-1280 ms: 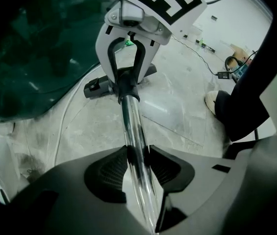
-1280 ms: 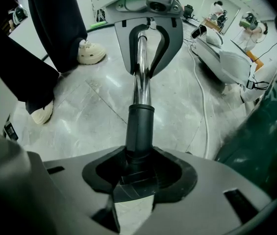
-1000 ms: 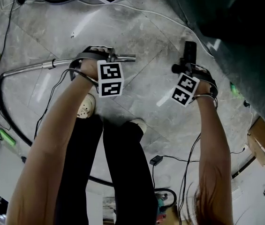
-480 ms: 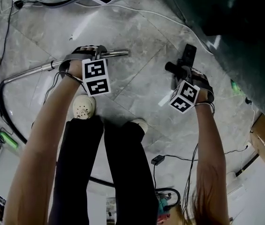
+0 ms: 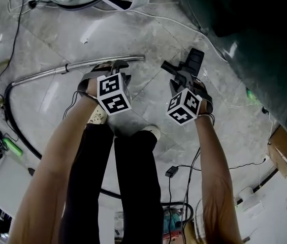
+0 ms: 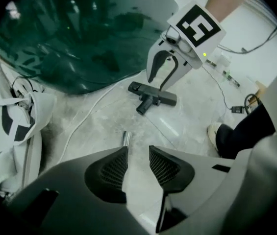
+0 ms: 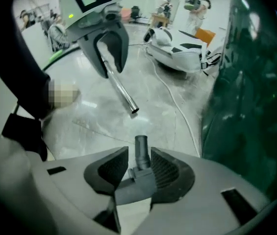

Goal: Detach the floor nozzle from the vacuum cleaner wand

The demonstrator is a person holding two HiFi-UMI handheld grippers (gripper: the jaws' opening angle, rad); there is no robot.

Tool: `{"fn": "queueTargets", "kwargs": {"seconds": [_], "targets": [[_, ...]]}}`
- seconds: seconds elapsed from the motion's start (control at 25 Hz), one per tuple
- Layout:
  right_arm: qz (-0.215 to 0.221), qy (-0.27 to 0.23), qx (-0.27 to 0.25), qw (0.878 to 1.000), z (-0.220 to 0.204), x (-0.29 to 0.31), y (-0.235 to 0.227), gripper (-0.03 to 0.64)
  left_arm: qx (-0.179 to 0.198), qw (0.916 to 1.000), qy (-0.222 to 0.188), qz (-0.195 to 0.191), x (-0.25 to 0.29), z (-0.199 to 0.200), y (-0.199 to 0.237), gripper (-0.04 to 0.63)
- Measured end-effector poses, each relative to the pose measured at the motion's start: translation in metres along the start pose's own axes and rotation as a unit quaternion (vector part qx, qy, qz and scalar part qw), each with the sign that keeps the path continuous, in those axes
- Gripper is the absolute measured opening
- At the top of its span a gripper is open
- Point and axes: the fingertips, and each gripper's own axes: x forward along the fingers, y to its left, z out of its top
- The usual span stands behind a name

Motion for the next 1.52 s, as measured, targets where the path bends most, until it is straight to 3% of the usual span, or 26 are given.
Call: {"fn": "queueTargets", "kwargs": {"seconds": [0.08, 0.16, 0.28, 0.36, 0.52, 0.64, 0.76, 0.84, 0.96, 1.12, 1.32, 1.52], "targets": [[0.015, -0.029, 0.073, 0.997, 0.017, -0.019, 0.006, 0.144, -0.045, 0.9985, -0.033, 0.0, -0.02, 0.009, -0.004, 0.136], [0.026, -0.064, 0.172, 0.983, 0.033, -0.042, 0.009, 0.063, -0.107, 0.9906, -0.084, 0.013, -0.047, 0.023, 0.0, 0.042], [0.049, -0.136, 0.335, 0.931, 0.053, -0.083, 0.015, 0.015, -0.209, 0.9616, -0.178, 0.011, -0.097, 0.049, 0.0, 0.011], [0.066, -0.182, 0.407, 0.893, 0.063, -0.111, 0.022, 0.015, -0.232, 0.9487, -0.215, 0.014, -0.127, 0.06, -0.003, 0.009], [0.068, -0.233, 0.495, 0.834, 0.072, -0.161, 0.039, 0.015, -0.245, 0.9391, -0.24, 0.027, -0.168, 0.068, -0.015, 0.009], [0.048, -0.261, 0.557, 0.787, 0.076, -0.199, 0.044, 0.014, -0.277, 0.9262, -0.254, 0.029, -0.193, 0.076, -0.029, 0.009], [0.022, -0.28, 0.591, 0.756, 0.078, -0.238, 0.045, 0.015, -0.285, 0.9192, -0.271, 0.027, -0.221, 0.094, -0.05, 0.009], [0.009, -0.291, 0.596, 0.748, 0.079, -0.262, 0.041, 0.014, -0.273, 0.9197, -0.281, 0.023, -0.24, 0.113, -0.063, 0.009], [-0.007, -0.309, 0.589, 0.747, 0.082, -0.294, 0.026, 0.014, -0.253, 0.9208, -0.296, 0.02, -0.267, 0.139, -0.075, 0.009], [-0.029, -0.331, 0.583, 0.742, 0.082, -0.319, 0.01, 0.014, -0.254, 0.9186, -0.302, 0.028, -0.284, 0.15, -0.081, 0.009], [-0.036, -0.331, 0.562, 0.758, 0.079, -0.333, 0.006, 0.014, -0.272, 0.9166, -0.29, 0.043, -0.288, 0.147, -0.079, 0.009], [-0.038, -0.319, 0.555, 0.768, 0.072, -0.327, 0.011, 0.014, -0.26, 0.9238, -0.277, 0.048, -0.279, 0.141, -0.073, 0.009]]}}
